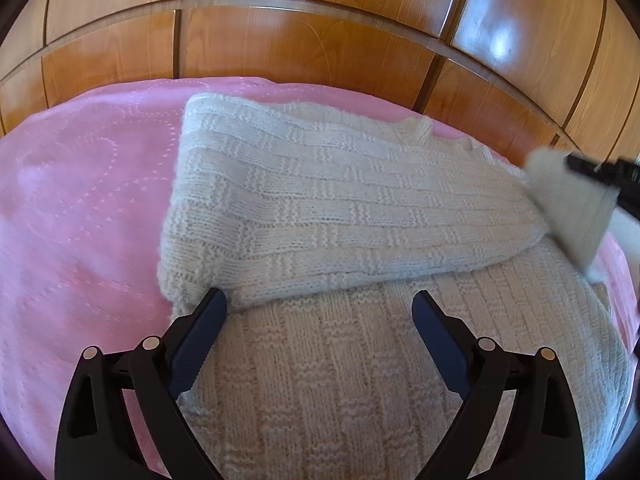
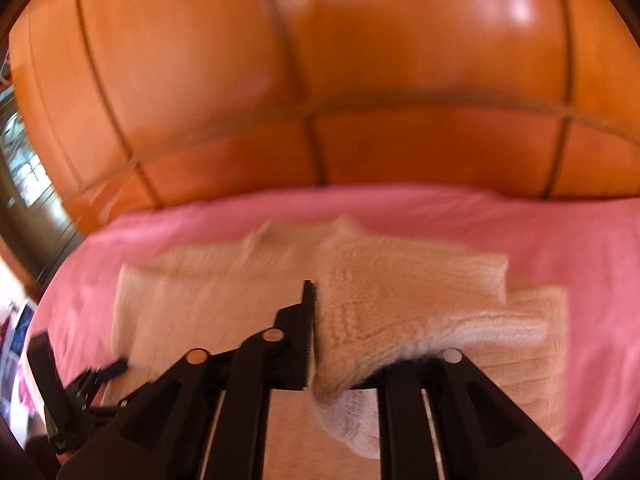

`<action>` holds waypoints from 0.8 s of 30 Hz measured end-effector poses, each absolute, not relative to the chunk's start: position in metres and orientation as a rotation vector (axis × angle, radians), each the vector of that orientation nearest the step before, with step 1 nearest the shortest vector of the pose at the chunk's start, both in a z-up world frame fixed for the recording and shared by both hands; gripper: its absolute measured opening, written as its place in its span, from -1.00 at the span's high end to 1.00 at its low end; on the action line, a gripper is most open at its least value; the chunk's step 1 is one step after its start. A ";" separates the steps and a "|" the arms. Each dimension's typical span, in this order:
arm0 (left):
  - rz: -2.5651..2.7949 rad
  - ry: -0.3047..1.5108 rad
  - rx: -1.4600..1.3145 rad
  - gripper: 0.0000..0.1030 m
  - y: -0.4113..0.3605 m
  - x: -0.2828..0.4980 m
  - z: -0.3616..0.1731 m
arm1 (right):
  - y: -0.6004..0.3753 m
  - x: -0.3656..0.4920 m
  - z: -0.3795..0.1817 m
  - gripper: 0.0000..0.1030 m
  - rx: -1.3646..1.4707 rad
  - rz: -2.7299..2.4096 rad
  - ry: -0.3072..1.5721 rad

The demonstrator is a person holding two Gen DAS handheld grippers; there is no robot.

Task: Fold small clothes

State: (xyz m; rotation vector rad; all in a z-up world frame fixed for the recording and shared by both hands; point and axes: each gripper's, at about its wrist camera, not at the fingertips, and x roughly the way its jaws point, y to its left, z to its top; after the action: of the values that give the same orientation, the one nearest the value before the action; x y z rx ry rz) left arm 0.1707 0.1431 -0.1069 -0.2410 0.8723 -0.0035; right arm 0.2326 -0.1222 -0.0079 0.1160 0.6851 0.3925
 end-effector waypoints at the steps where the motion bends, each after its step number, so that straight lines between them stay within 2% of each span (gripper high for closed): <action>1: -0.004 0.873 -0.243 -0.80 0.143 0.171 -0.107 | -0.115 0.234 -0.018 0.29 0.127 0.418 0.718; 2: -0.005 0.873 -0.244 -0.80 0.143 0.170 -0.107 | -0.109 0.231 -0.031 -0.12 0.140 0.445 0.754; 3: -0.006 0.873 -0.246 -0.80 0.144 0.170 -0.107 | -0.104 0.235 -0.039 -0.34 0.140 0.458 0.774; 7: -0.012 0.872 -0.255 -0.82 0.145 0.170 -0.107 | -0.101 0.211 -0.054 -0.70 0.122 0.481 0.791; 8: -0.011 0.872 -0.255 -0.82 0.145 0.170 -0.107 | -0.106 0.201 -0.056 -0.85 0.130 0.469 0.768; 12: -0.010 0.864 -0.260 -0.82 0.145 0.168 -0.106 | -0.151 0.157 -0.059 -0.91 0.249 0.344 0.647; 16: 0.027 0.859 -0.204 -0.82 0.133 0.167 -0.092 | -0.195 0.136 -0.057 -0.96 0.228 -0.027 0.569; 19: -0.002 0.790 -0.163 -0.82 0.111 0.161 -0.064 | -0.227 0.130 -0.069 -0.96 0.210 -0.228 0.606; 24: -0.162 0.722 -0.018 -0.82 0.035 0.164 -0.022 | -0.254 0.139 -0.093 -0.96 0.362 -0.225 0.723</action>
State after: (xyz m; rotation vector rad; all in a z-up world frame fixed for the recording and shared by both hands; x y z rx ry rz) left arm 0.1643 0.0345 -0.0224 -0.0184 0.7220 -0.1615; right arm 0.1385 -0.2543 -0.0933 0.3622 0.7234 -0.2247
